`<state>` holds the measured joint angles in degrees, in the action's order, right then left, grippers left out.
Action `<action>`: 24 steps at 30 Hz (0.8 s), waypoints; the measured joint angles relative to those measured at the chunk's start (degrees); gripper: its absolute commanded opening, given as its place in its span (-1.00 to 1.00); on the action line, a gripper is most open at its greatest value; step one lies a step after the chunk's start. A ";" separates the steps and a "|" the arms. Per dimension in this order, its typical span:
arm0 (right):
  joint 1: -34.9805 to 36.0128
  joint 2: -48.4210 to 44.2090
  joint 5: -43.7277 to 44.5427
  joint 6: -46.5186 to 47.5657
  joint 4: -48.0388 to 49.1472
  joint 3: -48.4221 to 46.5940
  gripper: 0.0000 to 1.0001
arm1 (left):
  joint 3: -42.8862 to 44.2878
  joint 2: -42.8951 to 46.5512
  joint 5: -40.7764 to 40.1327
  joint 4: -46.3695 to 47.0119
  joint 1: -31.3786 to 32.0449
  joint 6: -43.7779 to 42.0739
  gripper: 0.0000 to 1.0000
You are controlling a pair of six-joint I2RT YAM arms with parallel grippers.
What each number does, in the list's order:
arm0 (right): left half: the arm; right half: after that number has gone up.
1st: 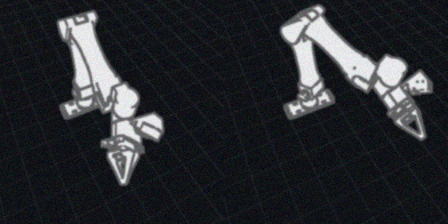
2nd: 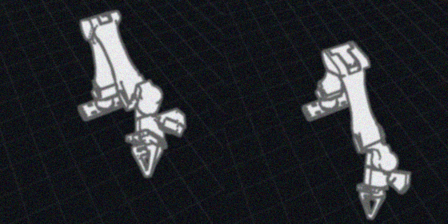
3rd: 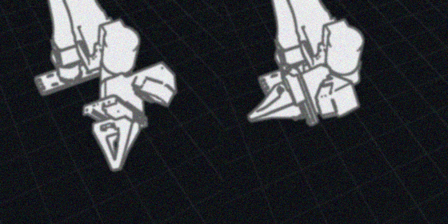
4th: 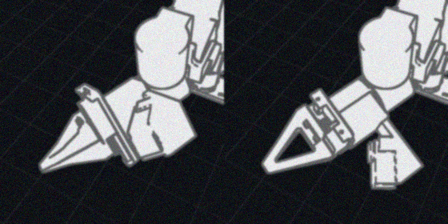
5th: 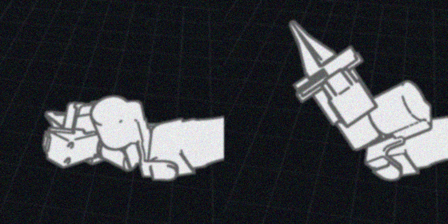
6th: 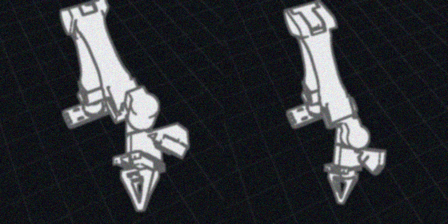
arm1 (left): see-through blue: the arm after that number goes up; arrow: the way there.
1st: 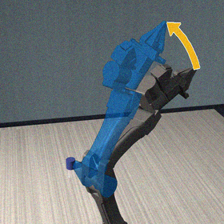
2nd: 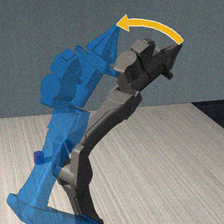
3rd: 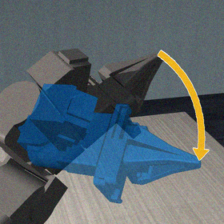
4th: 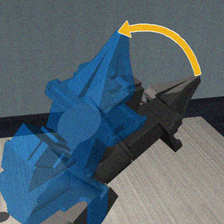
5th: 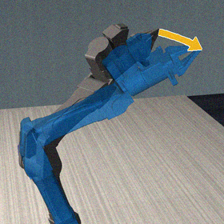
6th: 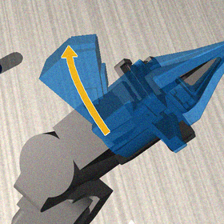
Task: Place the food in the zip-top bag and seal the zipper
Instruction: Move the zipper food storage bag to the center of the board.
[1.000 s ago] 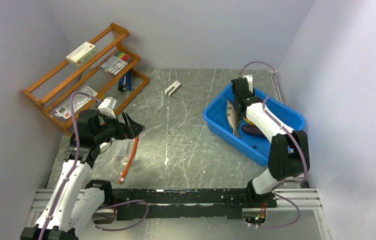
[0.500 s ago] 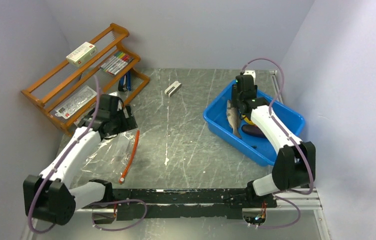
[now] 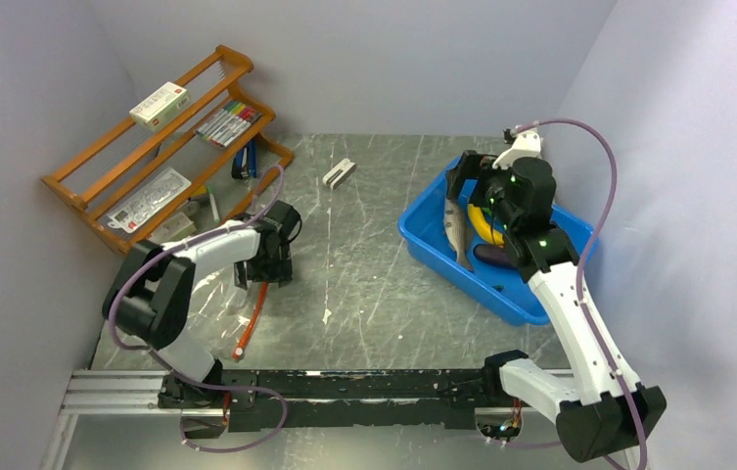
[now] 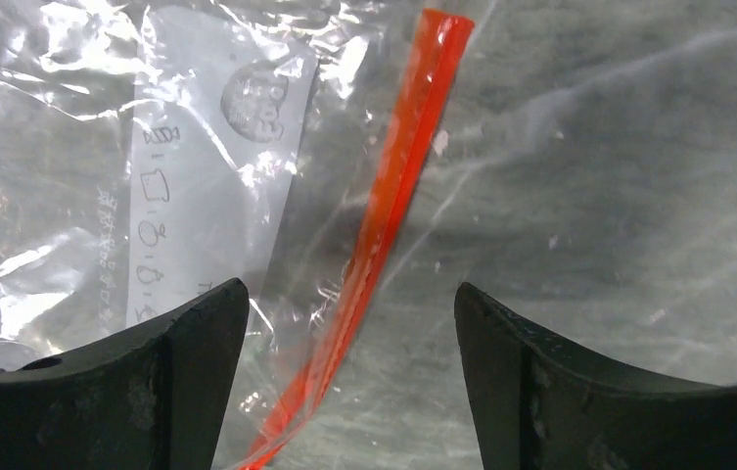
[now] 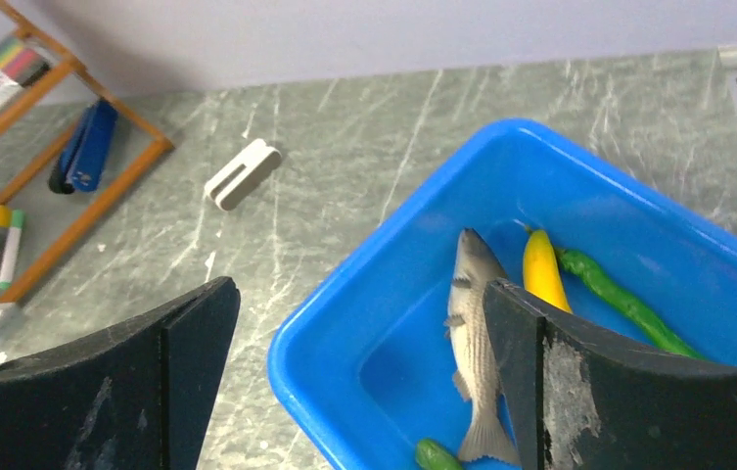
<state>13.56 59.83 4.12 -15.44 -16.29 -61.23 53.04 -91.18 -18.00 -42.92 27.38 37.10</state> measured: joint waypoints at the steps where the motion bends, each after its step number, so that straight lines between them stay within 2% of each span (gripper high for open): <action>1: 0.00 -0.87 -0.57 -0.04 0.09 0.04 1.00 | 0.57 -1.40 -0.98 -0.20 0.35 0.26 0.45; 6: -0.02 -3.41 -1.81 -0.04 0.15 0.68 1.00 | 2.67 -4.15 -3.87 -0.92 1.40 0.96 0.24; 10: -0.02 -3.98 -2.23 -0.20 0.04 1.46 1.00 | 3.32 -5.20 -5.81 -0.90 2.19 1.36 -0.08; 14: -0.02 -3.96 -3.23 -0.68 0.04 1.77 1.00 | 3.37 -5.88 -6.86 -0.37 3.34 1.60 -0.49; 18: -0.02 -3.74 -5.22 -1.84 0.07 1.95 1.00 | 3.26 -6.47 -7.52 -0.13 4.37 1.53 -0.79; 20: 0.00 -3.74 -6.47 -2.56 0.28 2.45 1.00 | 3.26 -6.71 -7.58 -0.11 4.76 1.44 -0.86; 24: 0.00 -4.11 -9.31 -4.42 1.07 4.61 1.00 | 3.26 -6.80 -7.56 -0.02 5.25 1.20 -0.86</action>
<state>13.56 55.72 -5.19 -19.86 -15.22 -56.62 56.29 -97.97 -25.56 -42.94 32.62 38.30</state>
